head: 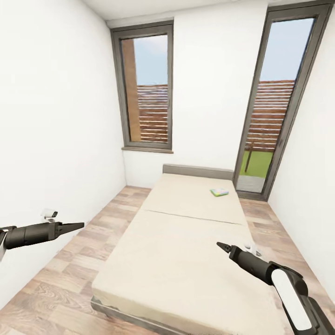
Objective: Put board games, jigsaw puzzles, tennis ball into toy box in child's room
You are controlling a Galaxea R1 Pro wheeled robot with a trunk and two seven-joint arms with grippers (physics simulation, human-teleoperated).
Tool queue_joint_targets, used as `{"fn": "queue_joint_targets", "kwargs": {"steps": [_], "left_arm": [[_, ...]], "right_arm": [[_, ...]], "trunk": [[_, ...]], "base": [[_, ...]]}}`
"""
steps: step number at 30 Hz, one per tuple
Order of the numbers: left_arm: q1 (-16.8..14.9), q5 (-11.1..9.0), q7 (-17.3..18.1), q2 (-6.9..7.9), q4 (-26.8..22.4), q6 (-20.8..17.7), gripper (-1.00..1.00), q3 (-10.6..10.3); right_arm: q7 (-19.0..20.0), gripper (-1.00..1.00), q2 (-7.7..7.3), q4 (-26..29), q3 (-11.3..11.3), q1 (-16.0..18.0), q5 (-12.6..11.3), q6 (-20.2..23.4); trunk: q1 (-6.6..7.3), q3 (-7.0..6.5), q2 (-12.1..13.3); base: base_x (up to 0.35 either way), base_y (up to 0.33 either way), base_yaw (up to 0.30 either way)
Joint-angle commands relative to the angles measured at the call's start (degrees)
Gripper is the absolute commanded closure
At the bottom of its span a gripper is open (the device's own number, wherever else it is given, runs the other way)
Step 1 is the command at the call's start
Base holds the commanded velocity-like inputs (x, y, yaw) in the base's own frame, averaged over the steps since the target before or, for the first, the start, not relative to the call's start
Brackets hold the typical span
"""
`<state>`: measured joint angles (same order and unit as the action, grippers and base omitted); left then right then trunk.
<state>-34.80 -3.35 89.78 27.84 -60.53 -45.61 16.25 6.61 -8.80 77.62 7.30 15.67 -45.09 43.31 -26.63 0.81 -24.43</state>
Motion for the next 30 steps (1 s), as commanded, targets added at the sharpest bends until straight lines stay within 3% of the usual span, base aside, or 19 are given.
{"fn": "queue_joint_targets", "kwargs": {"steps": [1, 14, 30], "left_arm": [[-0.01, 0.04, 0.22, 0.03, -0.03, -0.61, -1.0, 0.01], [-0.01, 0.07, 0.22, 0.02, -0.03, -0.62, -1.0, 0.01], [-0.01, 0.07, 0.22, 0.02, -0.03, -0.62, -1.0, 0.01]], "right_arm": [[0.35, -1.0, 0.03, -0.01, 0.07, 0.06, 0.27, 0.31], [0.24, -1.0, 0.1, -0.01, 0.09, 0.06, 0.27, 0.28], [-0.02, -1.0, 0.46, -0.48, 0.09, 0.06, 0.26, 0.15]], "trunk": [[-0.03, 0.09, -0.09], [-0.03, 0.09, -0.09], [-0.03, 0.09, -0.09]], "base": [[0.0, -0.101, -0.28], [0.0, -0.172, -0.26], [0.0, -0.113, -0.022]]}}
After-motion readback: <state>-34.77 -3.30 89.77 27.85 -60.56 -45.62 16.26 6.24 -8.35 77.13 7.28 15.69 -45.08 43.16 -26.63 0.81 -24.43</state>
